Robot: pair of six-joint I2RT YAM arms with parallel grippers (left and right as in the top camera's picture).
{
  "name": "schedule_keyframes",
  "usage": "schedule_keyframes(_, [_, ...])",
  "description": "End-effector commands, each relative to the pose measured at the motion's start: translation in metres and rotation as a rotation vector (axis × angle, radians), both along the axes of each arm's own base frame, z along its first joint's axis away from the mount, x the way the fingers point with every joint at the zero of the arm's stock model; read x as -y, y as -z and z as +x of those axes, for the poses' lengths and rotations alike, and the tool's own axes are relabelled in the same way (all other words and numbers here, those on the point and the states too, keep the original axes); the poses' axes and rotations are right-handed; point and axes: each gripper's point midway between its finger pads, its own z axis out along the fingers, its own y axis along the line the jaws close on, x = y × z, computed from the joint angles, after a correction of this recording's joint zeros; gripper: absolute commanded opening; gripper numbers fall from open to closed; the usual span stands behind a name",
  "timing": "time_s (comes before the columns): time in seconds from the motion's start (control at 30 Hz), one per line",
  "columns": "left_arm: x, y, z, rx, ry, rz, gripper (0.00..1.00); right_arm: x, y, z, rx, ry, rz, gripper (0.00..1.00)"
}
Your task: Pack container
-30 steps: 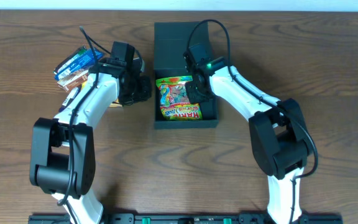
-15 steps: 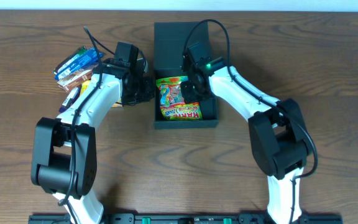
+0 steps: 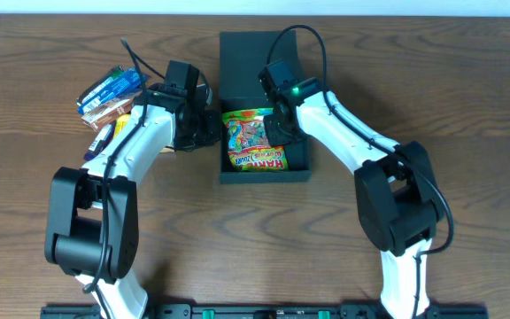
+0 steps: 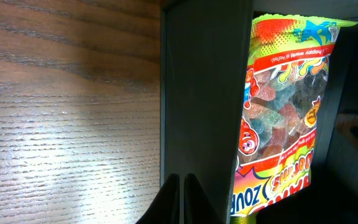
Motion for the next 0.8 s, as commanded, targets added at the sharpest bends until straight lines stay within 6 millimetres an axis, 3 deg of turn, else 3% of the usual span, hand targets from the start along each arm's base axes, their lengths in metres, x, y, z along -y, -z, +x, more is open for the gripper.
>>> schedule_keyframes(0.0, [0.001, 0.007, -0.003, -0.025, -0.002, 0.0, 0.06, 0.003, -0.004, 0.002, 0.028, 0.026, -0.031, 0.01])
schedule_keyframes(0.53, [0.002, 0.006, -0.002, -0.018, -0.002, -0.001, 0.06, -0.001, 0.025, -0.009, -0.046, -0.006, -0.018, 0.01])
schedule_keyframes(0.77, [0.002, 0.006, -0.002, -0.018, -0.002, -0.001, 0.06, -0.021, 0.028, -0.011, -0.071, -0.026, 0.083, 0.01])
